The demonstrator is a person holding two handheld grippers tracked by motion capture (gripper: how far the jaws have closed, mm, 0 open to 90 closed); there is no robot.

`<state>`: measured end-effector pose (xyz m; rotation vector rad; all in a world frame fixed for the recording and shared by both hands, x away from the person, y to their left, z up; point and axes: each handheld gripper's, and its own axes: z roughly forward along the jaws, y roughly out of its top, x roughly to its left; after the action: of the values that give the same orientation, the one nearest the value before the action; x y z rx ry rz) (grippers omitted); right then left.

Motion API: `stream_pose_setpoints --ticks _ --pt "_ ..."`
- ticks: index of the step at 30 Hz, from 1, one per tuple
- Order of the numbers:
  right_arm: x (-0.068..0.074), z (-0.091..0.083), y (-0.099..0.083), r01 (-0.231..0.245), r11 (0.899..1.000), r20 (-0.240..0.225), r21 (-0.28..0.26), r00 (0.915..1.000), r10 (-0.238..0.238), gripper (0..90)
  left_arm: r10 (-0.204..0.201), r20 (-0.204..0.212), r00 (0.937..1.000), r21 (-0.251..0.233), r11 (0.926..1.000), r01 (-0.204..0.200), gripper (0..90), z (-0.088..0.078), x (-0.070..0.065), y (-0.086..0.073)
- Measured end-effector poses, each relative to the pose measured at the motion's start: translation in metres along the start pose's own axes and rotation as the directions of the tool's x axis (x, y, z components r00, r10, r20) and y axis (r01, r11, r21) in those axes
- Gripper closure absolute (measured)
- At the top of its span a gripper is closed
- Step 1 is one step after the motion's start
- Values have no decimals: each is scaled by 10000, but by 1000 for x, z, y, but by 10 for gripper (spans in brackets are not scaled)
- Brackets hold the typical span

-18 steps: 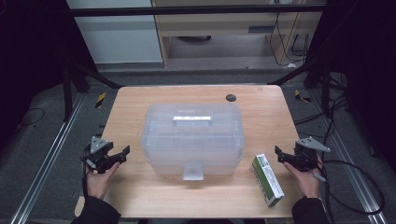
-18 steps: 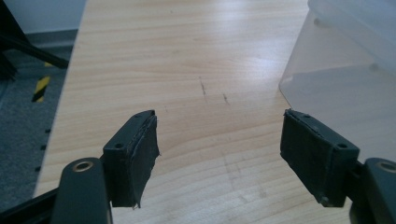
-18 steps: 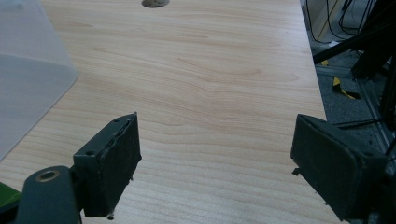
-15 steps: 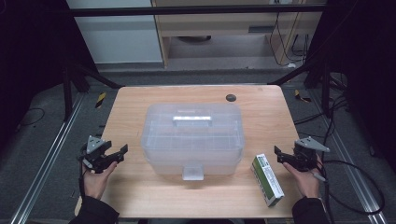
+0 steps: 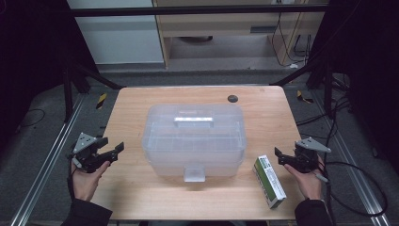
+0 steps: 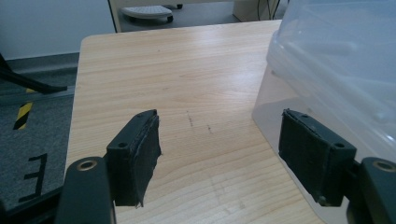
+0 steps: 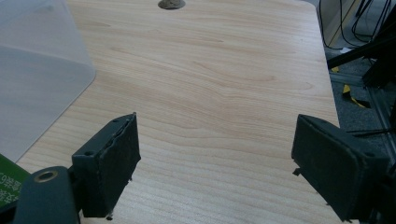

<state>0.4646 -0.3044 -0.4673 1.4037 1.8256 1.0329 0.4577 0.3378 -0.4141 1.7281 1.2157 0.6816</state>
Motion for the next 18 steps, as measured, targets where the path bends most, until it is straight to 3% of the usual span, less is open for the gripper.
stream_pose_setpoints --ticks 9,13,18 --pt "2 1 3 114 9999 -133 22 9998 -114 154 400 283 9988 179 9990 -405 262 -3 -8 15" --pt "3 1 5 67 10000 -194 2 9998 -67 158 613 362 9975 70 9981 -616 266 -6 -11 23" --pt "4 0 7 111 9999 -311 -130 9995 -115 167 997 490 9938 -256 9948 -985 272 -12 -15 44"
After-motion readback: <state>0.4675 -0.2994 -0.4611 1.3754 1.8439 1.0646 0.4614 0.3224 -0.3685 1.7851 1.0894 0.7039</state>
